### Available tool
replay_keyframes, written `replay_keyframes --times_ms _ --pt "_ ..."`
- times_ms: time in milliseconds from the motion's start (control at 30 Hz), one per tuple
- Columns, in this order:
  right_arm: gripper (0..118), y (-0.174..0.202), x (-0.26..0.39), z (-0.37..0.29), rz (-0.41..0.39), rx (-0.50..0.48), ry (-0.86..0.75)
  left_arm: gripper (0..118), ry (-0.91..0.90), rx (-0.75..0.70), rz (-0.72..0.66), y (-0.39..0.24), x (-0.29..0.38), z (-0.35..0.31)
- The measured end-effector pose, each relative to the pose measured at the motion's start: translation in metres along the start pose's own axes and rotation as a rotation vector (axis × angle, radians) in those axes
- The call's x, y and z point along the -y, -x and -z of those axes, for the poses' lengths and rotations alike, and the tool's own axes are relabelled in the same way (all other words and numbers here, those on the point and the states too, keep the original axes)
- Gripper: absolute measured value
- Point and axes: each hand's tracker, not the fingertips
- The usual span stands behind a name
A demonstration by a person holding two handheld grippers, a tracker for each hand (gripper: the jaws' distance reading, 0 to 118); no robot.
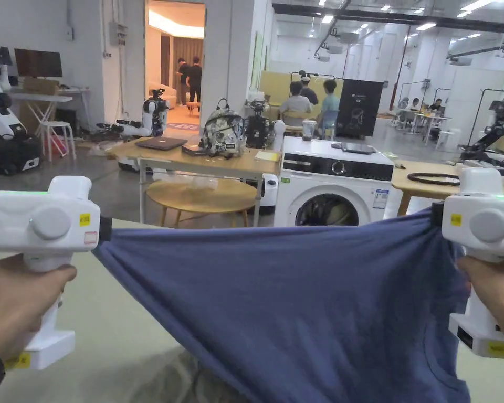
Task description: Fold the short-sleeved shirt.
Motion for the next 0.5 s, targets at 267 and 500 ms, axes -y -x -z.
replay_keyframes --times_ms 267,500 --pt "2 -0.02 -0.077 -0.01 0.015 0.059 -0.109 0 -0.104 -0.015 0.09 -0.033 -0.109 0.0" --pt "2 -0.011 -0.133 0.003 -0.01 0.088 -0.172 0 -0.18 -0.041 0.1 -0.035 -0.173 0.011"
